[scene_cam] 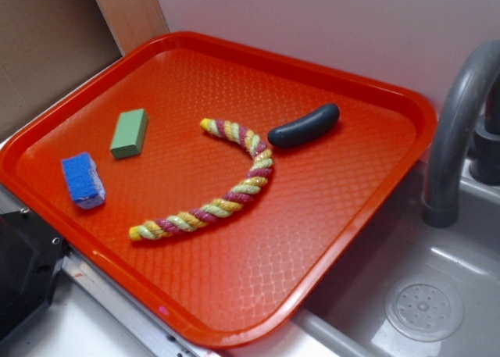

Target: Grab the plastic pickle.

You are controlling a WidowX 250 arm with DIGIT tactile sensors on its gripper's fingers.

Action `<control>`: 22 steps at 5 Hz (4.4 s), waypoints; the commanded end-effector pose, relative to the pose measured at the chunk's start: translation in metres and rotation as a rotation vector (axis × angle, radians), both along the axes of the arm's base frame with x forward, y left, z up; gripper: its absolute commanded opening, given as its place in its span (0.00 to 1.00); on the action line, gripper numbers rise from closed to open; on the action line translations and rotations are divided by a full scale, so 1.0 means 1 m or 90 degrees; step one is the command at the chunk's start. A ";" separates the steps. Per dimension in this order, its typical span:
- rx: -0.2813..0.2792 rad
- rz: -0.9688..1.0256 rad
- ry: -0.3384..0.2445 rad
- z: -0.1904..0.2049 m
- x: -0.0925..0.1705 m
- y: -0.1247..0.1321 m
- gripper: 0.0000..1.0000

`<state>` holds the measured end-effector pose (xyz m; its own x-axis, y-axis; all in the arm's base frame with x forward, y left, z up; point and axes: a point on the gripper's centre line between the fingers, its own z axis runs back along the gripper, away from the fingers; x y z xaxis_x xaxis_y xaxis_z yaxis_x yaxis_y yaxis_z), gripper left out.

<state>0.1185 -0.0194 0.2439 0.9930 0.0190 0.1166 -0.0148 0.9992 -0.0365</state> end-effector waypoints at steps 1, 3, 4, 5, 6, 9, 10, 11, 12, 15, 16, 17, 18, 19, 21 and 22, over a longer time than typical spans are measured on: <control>0.000 0.000 0.000 0.000 0.000 0.000 1.00; 0.043 0.027 -0.073 -0.050 0.041 -0.013 1.00; 0.023 -0.023 -0.126 -0.073 0.068 -0.027 1.00; 0.035 -0.078 -0.148 -0.102 0.104 -0.048 1.00; 0.007 -0.113 -0.148 -0.121 0.145 -0.073 1.00; -0.024 -0.231 -0.083 -0.179 0.163 -0.161 1.00; -0.006 -0.237 -0.064 -0.194 0.163 -0.163 1.00; 0.025 -0.222 -0.047 -0.209 0.155 -0.165 1.00; 0.052 -0.201 -0.045 -0.214 0.152 -0.166 1.00; 0.065 -0.205 -0.042 -0.212 0.137 -0.173 0.00; 0.075 -0.200 -0.047 -0.208 0.134 -0.171 0.00; 0.112 -0.185 -0.059 -0.184 0.134 -0.157 0.00; 0.135 -0.074 -0.065 -0.134 0.129 -0.109 0.00; 0.109 0.049 -0.058 -0.086 0.116 -0.057 0.00; 0.039 0.240 -0.033 -0.017 0.077 0.017 0.00; 0.038 0.173 0.001 -0.031 0.095 0.020 0.00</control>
